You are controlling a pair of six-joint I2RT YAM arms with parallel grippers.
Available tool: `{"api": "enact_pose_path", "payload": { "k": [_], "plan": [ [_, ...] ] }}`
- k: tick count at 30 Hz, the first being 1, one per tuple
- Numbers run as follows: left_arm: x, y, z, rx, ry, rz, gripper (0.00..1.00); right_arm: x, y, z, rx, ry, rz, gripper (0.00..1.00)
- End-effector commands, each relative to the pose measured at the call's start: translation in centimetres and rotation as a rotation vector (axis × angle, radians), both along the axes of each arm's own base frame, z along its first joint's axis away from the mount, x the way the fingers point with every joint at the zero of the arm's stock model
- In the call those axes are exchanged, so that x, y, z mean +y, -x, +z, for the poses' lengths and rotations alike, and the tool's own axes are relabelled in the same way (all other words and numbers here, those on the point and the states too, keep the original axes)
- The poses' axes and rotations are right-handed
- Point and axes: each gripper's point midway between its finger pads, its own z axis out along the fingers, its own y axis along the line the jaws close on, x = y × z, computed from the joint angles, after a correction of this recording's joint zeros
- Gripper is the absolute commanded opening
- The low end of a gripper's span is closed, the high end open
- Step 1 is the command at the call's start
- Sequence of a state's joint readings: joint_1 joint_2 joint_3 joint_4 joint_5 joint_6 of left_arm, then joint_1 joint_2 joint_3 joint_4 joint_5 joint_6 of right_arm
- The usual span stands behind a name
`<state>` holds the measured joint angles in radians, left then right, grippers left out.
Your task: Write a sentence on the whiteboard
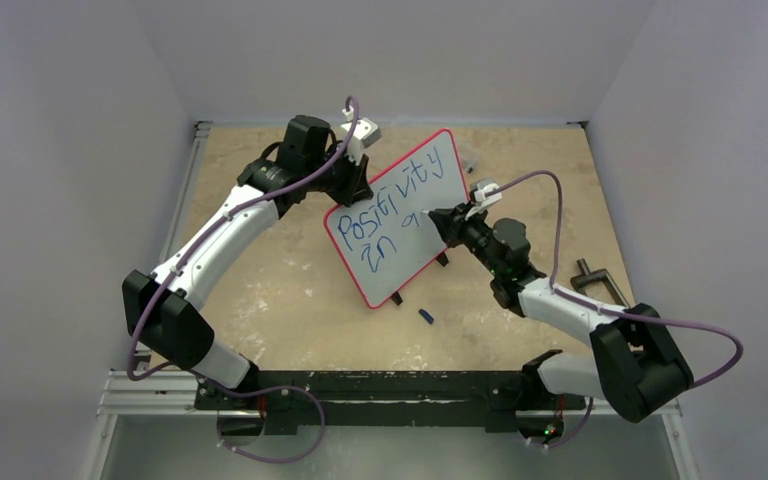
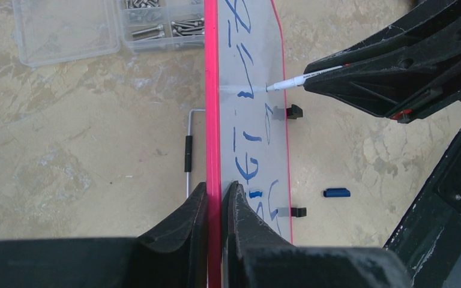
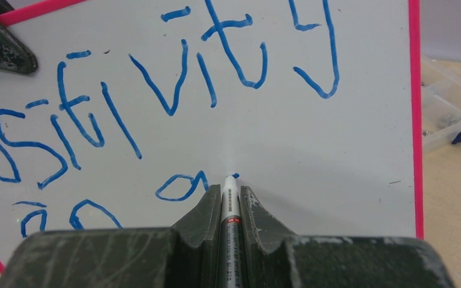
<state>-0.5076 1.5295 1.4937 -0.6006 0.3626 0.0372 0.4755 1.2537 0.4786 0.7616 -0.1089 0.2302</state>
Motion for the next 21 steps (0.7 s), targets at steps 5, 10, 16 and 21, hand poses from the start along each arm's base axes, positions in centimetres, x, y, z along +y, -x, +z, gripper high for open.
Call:
{"api": "enact_pose_path", "payload": {
  "k": [5,10,16,21],
  "plan": [
    [0.6,1.9,-2.7,0.024,-0.12,-0.078,0.0,1.8,1.8,-1.3,0.054,0.026,0.106,0.0],
    [0.6,2.0,-2.5,0.021,-0.118,-0.079,0.0,1.4,1.6,-2.0,0.078,0.04,0.082,0.0],
    [0.7,2.0,-2.4,0.018,-0.118,-0.078,0.0,0.6,1.7,-3.4,0.116,0.064,0.043,0.0],
    [0.6,2.1,-2.4,0.017,-0.117,-0.079,0.0,-0.2,1.6,-3.9,0.13,0.073,0.001,0.0]
  ]
}}
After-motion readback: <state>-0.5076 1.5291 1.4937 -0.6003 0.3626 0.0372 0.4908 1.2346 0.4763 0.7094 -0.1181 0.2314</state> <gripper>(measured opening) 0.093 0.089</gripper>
